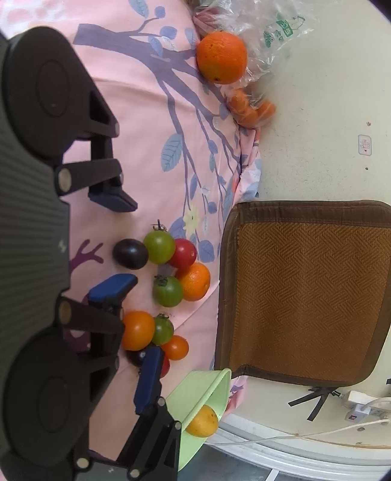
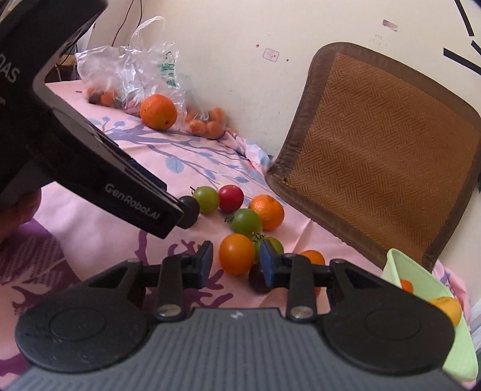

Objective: Organize fruits
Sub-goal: 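Grasp a dark purple cherry tomato with the left tool while the right tool grasps an orange one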

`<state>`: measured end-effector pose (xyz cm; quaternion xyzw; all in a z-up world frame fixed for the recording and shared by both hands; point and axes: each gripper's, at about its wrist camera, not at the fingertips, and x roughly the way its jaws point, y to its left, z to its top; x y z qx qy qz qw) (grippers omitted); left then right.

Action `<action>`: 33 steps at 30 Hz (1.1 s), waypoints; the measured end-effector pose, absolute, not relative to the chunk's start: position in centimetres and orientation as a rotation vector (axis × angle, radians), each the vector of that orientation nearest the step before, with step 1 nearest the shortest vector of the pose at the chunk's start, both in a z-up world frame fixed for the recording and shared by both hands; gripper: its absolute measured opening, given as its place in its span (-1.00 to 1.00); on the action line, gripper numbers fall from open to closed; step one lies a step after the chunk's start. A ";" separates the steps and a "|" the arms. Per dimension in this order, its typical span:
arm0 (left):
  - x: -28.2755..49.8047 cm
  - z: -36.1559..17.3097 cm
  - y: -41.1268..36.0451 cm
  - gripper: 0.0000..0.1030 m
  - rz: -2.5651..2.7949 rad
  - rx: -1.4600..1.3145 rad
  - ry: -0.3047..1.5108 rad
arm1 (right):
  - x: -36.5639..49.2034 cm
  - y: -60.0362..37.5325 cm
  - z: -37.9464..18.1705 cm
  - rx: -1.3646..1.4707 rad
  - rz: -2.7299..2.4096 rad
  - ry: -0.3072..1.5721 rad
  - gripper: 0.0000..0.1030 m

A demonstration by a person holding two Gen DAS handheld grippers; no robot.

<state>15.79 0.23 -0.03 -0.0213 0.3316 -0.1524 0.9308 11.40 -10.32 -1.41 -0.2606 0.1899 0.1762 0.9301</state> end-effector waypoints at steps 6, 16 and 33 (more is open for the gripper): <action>14.5 0.1 -0.1 -0.58 -0.367 -0.041 0.680 | 9.5 -10.2 -1.9 -0.608 0.341 0.351 -0.45; 8.0 0.6 -2.1 -0.58 -0.562 -0.138 0.694 | 2.7 -17.8 -0.6 -0.308 0.269 0.388 -0.45; 8.0 1.1 -7.2 -0.53 -0.556 0.007 0.709 | 3.3 -21.1 -1.5 -0.068 0.322 0.471 -0.71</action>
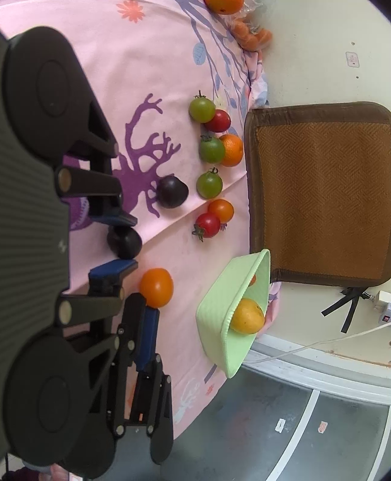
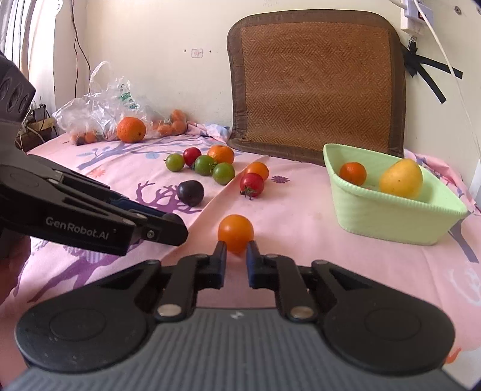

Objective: Organize fruits
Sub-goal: 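Grasp a dark purple cherry tomato with the left tool while the right tool grasps an orange one, then carry both cherry tomatoes into the green basket and open both tools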

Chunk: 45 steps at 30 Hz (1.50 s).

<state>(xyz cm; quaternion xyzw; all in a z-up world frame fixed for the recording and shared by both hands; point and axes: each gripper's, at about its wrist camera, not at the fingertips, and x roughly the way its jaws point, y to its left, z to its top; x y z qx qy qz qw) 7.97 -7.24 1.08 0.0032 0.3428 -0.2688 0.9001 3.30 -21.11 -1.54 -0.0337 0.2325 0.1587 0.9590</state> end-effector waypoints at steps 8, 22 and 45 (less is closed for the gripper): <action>10.4 2.4 -7.8 -0.53 -0.559 -0.062 0.736 | 4.7 -21.7 -1.2 -0.064 0.375 0.484 -0.22; 15.0 7.2 -13.4 -0.52 -0.677 -0.130 0.668 | 4.8 -26.9 1.6 -0.107 0.050 0.227 -0.39; 13.5 5.7 -14.5 -0.28 -0.648 -0.132 0.598 | 7.1 -33.2 0.1 0.107 -0.086 0.237 -0.13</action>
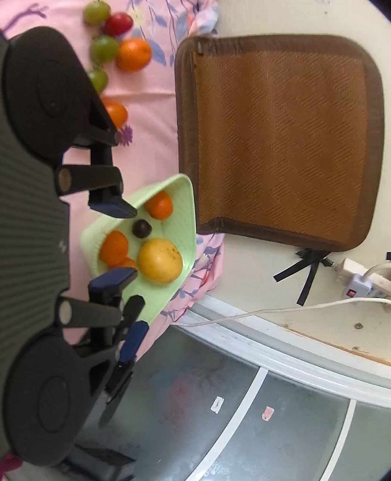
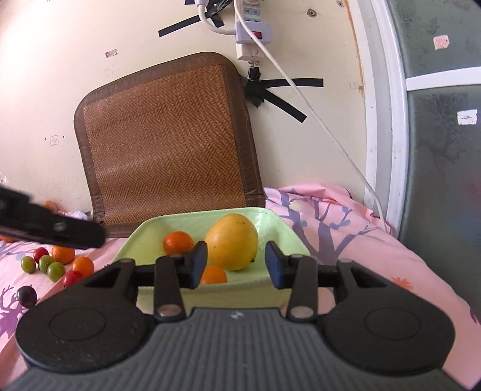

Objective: Organize fruits
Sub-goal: 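Carry both cherry tomatoes into the green basket and open both tools, then grasp a dark cherry tomato with the left tool while the right tool grasps a red one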

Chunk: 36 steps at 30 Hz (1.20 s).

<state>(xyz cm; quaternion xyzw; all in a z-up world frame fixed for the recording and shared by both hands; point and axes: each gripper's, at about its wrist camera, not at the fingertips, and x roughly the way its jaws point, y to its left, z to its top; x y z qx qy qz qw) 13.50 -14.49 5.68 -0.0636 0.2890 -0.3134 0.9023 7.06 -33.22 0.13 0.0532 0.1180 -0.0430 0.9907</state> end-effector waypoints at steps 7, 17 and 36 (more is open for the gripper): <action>7.5 3.4 -6.3 -0.26 -0.486 -0.019 0.542 | 6.2 -33.1 0.1 0.125 -0.160 0.189 -0.13; 8.2 0.4 -1.0 -0.27 -0.358 -0.113 0.585 | 3.6 -25.4 0.1 0.069 0.082 0.246 -0.13; 11.9 0.4 -7.6 -0.26 -0.435 0.069 0.627 | 13.2 -19.5 -1.0 0.005 0.310 0.513 -0.24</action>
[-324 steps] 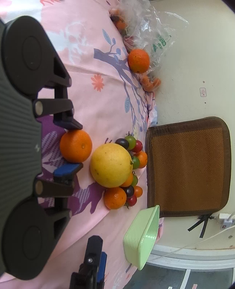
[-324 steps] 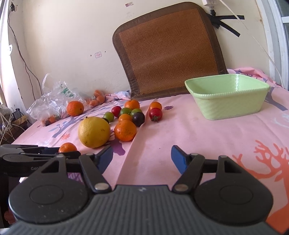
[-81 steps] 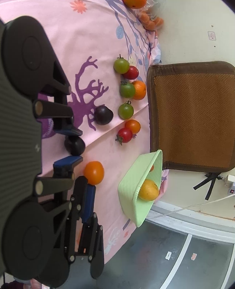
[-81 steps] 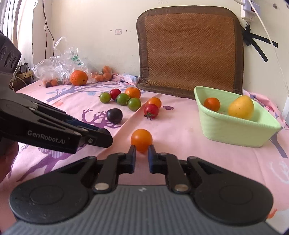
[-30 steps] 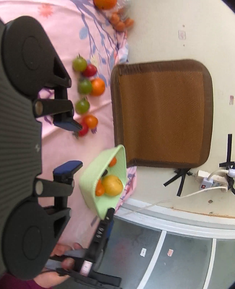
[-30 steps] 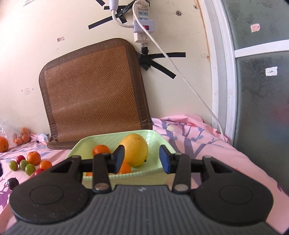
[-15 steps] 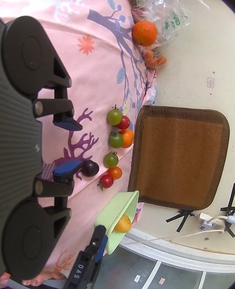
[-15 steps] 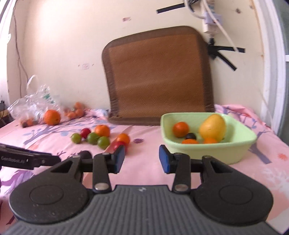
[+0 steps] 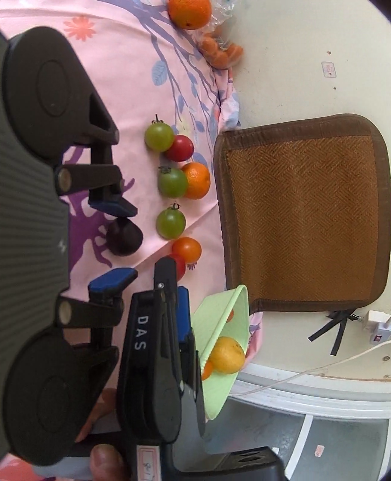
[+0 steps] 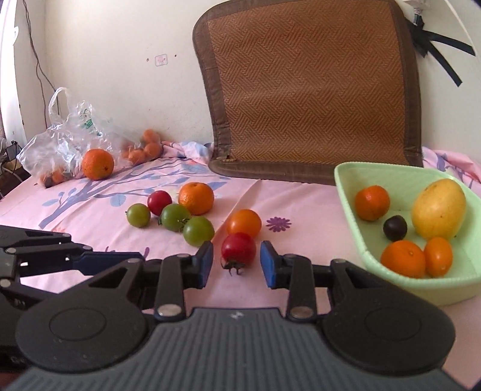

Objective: Organize fruits
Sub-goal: 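Grasp a dark cherry tomato with the left tool while the right tool grasps a red one, then carry both tomatoes into the green basket and open both tools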

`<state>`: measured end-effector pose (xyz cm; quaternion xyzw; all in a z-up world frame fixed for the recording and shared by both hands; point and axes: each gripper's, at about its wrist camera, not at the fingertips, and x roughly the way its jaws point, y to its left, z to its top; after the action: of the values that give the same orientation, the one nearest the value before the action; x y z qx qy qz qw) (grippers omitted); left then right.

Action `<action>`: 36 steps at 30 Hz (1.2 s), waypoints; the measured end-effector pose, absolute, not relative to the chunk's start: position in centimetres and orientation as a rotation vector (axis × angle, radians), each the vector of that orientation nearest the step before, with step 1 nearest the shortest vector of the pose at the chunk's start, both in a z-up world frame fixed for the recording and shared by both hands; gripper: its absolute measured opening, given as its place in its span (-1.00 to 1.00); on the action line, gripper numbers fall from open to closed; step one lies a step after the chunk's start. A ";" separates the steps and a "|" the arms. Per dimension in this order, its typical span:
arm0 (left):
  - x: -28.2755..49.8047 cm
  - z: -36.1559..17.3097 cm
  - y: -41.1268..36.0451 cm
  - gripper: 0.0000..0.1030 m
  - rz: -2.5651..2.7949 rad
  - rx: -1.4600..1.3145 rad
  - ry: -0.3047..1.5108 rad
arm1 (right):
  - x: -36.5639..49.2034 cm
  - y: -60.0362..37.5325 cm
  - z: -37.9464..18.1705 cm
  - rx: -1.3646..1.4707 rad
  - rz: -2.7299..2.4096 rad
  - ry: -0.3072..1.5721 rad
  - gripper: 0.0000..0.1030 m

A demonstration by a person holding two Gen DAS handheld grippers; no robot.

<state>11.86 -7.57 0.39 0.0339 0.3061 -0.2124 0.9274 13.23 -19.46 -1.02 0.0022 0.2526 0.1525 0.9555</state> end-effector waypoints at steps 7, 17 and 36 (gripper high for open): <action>12.4 0.1 -6.2 -0.43 -0.436 -0.014 0.660 | 13.5 -19.7 -1.3 0.007 0.296 0.554 -0.44; 7.6 0.9 -9.9 -0.43 -0.624 -0.024 0.639 | 3.2 -24.9 -1.4 0.048 0.190 0.446 -0.44; 16.0 6.4 -19.5 -0.42 -0.694 0.012 0.615 | 6.9 -33.6 1.9 0.065 -0.024 0.264 -0.44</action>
<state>15.96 -19.49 6.41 0.0060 0.2965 -0.3347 0.8944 6.87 -33.60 1.92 0.0326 0.1318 -0.0118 0.9907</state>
